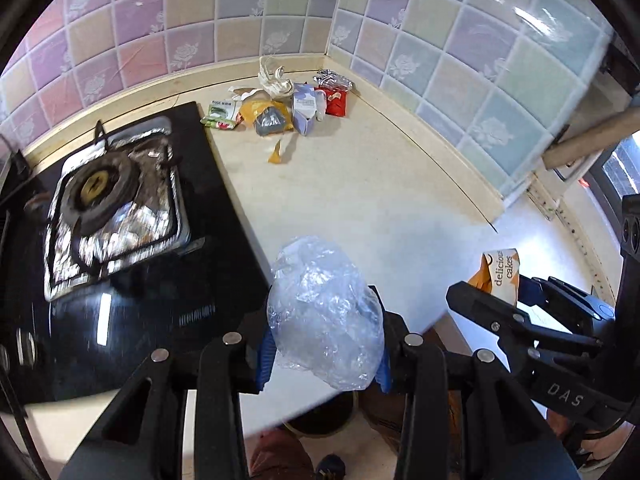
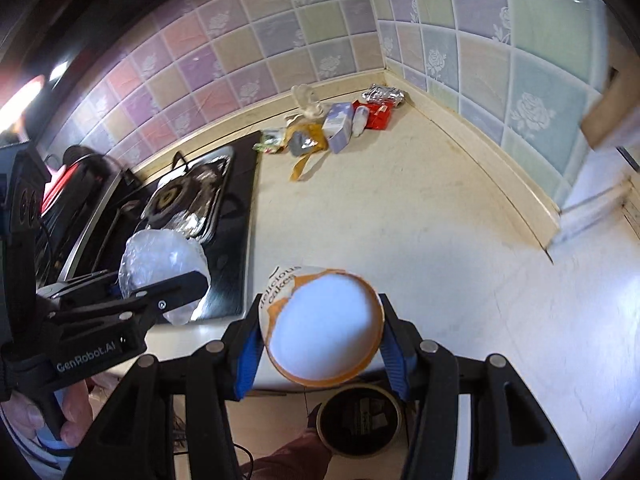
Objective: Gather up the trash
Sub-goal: 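Lift the lid and plastic bag off the counter with both tools, then carry the lid and plastic bag down over the floor bin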
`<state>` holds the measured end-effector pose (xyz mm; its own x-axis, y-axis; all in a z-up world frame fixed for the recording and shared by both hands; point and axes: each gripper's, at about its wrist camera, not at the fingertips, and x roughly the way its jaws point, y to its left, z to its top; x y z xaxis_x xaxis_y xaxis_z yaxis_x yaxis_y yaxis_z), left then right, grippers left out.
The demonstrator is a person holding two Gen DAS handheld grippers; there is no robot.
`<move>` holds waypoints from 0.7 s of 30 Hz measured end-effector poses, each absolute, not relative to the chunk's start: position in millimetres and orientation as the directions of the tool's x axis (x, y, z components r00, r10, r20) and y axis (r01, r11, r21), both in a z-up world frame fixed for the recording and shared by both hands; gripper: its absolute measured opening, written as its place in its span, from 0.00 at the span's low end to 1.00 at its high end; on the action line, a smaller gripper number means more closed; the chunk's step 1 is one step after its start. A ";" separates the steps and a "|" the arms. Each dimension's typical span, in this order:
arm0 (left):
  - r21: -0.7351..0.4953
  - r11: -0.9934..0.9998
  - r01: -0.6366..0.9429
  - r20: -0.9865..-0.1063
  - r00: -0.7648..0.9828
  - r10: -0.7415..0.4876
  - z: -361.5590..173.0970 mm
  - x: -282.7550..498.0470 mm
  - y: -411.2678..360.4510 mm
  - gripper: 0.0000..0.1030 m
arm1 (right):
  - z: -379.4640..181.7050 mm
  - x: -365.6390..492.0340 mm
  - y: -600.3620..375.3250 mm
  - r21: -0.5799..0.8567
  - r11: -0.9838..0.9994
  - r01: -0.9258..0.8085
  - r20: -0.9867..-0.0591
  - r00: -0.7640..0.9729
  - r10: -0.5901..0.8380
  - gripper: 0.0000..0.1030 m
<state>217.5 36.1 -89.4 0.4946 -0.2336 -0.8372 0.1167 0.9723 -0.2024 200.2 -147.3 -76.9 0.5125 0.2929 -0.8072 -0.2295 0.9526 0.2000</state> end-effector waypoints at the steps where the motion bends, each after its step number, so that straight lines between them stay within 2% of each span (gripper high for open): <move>1: -0.208 0.972 0.111 -0.837 0.495 -0.236 -88.9 207.1 35.1 0.36 | -76.5 186.4 -147.1 0.201 0.951 -0.237 -0.809 0.507 0.297 0.50; 7: -0.206 0.976 0.078 -0.842 0.494 -0.217 -87.5 136.9 31.9 0.36 | -81.2 117.4 -145.9 0.217 0.935 -0.279 -0.811 0.481 0.332 0.50; 11: -0.161 0.983 0.086 -0.858 0.480 -0.183 -94.3 98.9 26.7 0.36 | -91.4 84.0 -147.2 0.241 0.929 -0.280 -0.820 0.454 0.350 0.50; 16: -0.047 0.993 0.109 -0.859 0.504 -0.096 -104.8 67.3 12.3 0.36 | -110.6 52.2 -148.2 0.233 0.938 -0.258 -0.837 0.439 0.328 0.50; 21: 0.049 0.991 0.128 -0.817 0.576 -0.034 -120.6 38.4 -4.0 0.36 | -138.2 31.9 -146.9 0.202 0.951 -0.236 -0.859 0.423 0.287 0.50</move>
<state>38.4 -4.0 -120.6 0.5760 -0.0343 -0.8167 0.1283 0.9905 0.0488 31.9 -146.9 -138.2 0.4229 0.2872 -0.8595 -0.2356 0.9507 0.2018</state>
